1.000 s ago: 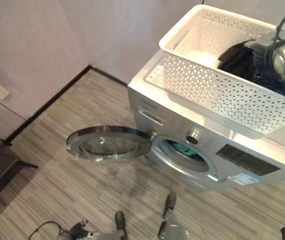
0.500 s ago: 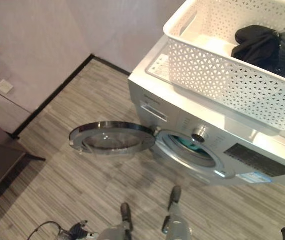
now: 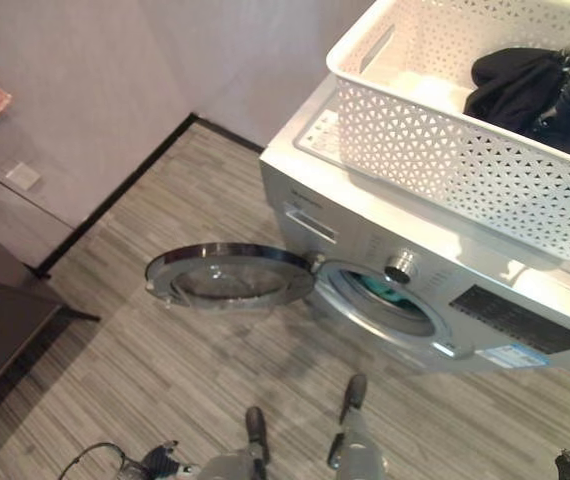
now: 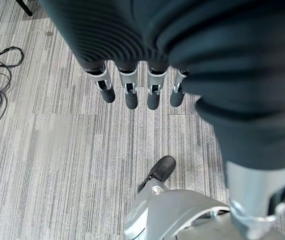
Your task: Grab the laundry basket,head to the washer,open it,put in the laundry and shut it.
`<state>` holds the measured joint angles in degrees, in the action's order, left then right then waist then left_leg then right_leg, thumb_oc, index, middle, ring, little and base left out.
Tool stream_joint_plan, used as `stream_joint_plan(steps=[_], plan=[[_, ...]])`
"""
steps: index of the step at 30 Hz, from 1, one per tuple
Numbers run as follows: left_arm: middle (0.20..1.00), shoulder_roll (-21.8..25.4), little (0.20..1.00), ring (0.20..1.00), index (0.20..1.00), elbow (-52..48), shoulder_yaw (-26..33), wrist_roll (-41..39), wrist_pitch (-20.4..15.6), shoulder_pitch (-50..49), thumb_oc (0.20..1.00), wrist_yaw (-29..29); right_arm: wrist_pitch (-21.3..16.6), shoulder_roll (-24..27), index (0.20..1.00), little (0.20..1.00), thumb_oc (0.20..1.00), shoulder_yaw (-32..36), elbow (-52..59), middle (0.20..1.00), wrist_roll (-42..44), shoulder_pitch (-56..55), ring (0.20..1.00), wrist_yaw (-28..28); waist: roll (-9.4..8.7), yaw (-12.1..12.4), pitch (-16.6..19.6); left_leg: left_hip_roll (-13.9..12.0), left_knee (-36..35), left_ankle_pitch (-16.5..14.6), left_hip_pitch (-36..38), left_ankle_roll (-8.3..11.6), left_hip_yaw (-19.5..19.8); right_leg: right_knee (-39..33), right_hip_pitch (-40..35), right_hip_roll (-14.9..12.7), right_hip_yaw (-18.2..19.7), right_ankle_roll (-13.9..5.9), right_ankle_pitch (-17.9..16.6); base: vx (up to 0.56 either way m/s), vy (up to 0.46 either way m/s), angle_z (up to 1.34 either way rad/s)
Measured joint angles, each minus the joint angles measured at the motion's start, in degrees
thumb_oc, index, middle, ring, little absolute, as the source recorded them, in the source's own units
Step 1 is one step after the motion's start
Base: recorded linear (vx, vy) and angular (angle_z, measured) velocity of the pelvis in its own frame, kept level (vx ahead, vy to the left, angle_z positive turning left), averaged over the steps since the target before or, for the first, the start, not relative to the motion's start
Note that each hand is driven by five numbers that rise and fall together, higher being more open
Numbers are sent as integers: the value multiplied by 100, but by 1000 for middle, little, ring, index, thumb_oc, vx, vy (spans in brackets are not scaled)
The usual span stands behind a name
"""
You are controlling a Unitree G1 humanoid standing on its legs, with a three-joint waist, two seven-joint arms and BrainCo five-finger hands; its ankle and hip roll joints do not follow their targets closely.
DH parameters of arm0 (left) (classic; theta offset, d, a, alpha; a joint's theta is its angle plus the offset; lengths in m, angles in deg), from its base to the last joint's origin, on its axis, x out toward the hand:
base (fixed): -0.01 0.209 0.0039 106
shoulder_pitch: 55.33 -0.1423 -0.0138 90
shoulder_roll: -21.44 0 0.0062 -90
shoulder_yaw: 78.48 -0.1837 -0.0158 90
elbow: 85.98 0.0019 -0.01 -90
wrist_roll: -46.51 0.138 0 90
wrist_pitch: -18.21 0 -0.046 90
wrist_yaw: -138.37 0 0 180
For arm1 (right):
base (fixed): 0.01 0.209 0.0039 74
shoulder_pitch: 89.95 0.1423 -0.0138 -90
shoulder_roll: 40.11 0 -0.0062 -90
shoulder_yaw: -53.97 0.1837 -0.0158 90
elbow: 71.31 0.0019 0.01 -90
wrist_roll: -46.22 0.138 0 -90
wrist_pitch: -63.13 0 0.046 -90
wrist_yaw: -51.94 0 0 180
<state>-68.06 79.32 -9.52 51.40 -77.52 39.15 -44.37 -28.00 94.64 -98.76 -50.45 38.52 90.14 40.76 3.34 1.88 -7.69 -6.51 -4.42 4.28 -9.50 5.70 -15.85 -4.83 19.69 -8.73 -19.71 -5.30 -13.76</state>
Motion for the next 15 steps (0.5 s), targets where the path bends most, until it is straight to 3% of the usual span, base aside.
stream_joint_plan(steps=[9, 10, 11, 13, 14, 15], plan=[[1000, 19, 1000, 1000, 1000, -2, -2, -43, 36, -3, 1000, 7, 136, -11, 1000, 1000, 1000, -26, 80, 1000, -221, -383, 1000, -577, -93, 35, 187, 15, 21, 4, -52, 0, 69, 0, 3, -21, -52, 2, 0, -6, 0, 3], [1000, 19, 1000, 1000, 1000, -4, 0, -47, 38, -4, 1000, 13, 131, -5, 922, 922, 922, -26, 86, 922, -221, -396, 922, -653, -90, 38, 192, 17, 21, 6, -54, -2, 70, 0, 3, -24, -53, 2, 0, 0, 0, 0], [1000, 19, 1000, 1000, 1000, -11, -2, -49, 38, -4, 1000, 20, 130, 4, 730, 730, 730, -28, 86, 730, -217, -403, 730, -703, -88, 48, 193, 17, 22, 11, -56, -8, 75, 0, 3, -25, -58, 2, 0, 0, 0, 0], [1000, 19, 1000, 1000, 1000, -15, -1, -51, 39, -13, 1000, 45, 130, 5, 570, 570, 570, -30, 93, 570, -218, -402, 570, -795, -85, 53, 195, 10, 21, 14, -59, -9, 80, 0, 3, -23, -64, 2, 0, 0, 0, 0], [1000, 19, 1000, 1000, 1000, -15, -2, -51, 38, -13, 1000, 51, 130, 5, 200, 200, 200, -28, 106, 200, -218, -402, 200, -801, -80, 54, 198, 9, 20, 15, -59, -8, 82, 0, 3, -22, -67, 2, 0, 0, 0, 0], [1000, 17, 1000, 1000, 1000, -14, -4, -52, 38, -13, 1000, 64, 130, 3, 200, 200, 200, -12, 112, 200, -214, -407, 200, -812, -58, 67, 213, 10, 21, 17, -59, -8, 84, 0, 2, -21, -68, 2, 0, 0, 0, 0]])
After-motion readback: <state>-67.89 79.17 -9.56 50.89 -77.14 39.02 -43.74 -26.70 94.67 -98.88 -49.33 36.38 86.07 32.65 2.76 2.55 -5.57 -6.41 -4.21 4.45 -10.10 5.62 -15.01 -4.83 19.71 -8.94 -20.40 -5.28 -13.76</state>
